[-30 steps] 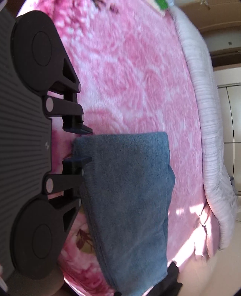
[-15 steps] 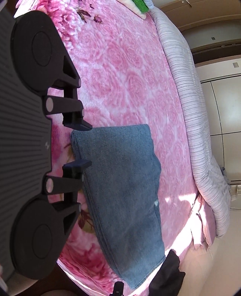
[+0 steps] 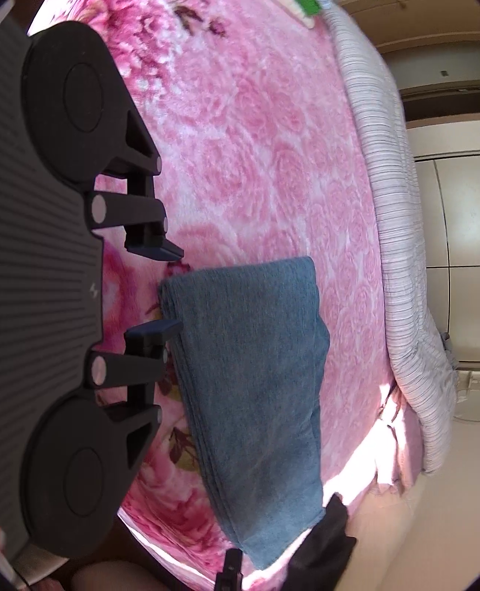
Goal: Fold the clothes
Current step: 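Release the folded jeans with the left gripper and pull both grippers back, then move both open grippers over the light blue jeans lying lengthwise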
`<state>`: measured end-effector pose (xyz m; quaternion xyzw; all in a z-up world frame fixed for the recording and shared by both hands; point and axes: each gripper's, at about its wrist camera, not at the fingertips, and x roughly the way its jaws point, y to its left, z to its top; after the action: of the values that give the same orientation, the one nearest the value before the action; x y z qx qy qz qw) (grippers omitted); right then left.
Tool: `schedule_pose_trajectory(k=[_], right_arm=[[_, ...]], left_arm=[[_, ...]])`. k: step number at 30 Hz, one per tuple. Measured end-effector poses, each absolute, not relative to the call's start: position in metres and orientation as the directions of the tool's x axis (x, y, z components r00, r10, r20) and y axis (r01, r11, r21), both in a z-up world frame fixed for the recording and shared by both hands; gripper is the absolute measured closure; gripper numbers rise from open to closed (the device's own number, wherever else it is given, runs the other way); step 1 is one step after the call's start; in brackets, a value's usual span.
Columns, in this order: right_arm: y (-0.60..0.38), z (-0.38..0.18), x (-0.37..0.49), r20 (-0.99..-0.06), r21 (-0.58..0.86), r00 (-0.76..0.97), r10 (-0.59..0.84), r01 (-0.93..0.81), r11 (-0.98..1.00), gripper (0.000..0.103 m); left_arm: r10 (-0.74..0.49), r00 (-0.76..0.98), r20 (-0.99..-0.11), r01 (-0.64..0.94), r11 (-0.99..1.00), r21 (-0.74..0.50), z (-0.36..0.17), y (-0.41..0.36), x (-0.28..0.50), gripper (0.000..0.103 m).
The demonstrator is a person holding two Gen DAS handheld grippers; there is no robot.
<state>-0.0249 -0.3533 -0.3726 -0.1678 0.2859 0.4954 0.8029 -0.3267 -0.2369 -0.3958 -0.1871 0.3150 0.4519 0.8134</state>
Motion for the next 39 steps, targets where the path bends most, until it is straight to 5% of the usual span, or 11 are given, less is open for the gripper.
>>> schedule_pose_trajectory(k=[8, 15, 20, 28, 39], right_arm=[[-0.309, -0.390, -0.037, -0.629, -0.040, 0.389, 0.673, -0.881, 0.471, 0.050], [-0.277, -0.397, -0.028, -0.715, -0.108, 0.433, 0.550, -0.845, 0.524, 0.050], [-0.267, -0.346, -0.018, -0.767, -0.072, 0.398, 0.503, -0.832, 0.549, 0.050], [-0.267, -0.234, 0.016, -0.841, 0.053, 0.337, 0.423, -0.728, 0.684, 0.050], [-0.284, -0.173, 0.001, -0.852, 0.080, 0.422, 0.309, -0.477, 0.875, 0.050]], left_arm=[[0.517, 0.520, -0.679, -0.812, 0.545, -0.207, -0.409, -0.180, -0.358, 0.074], [0.385, 0.519, -0.763, -0.725, 0.671, -0.154, -0.399, -0.111, -0.310, 0.076], [0.276, 0.490, -0.827, -0.700, 0.690, -0.185, -0.340, -0.094, -0.264, 0.076], [0.211, 0.430, -0.878, -0.550, 0.832, -0.070, -0.214, -0.091, -0.173, 0.076], [0.083, 0.525, -0.847, -0.269, 0.960, -0.073, -0.159, -0.079, -0.143, 0.075]])
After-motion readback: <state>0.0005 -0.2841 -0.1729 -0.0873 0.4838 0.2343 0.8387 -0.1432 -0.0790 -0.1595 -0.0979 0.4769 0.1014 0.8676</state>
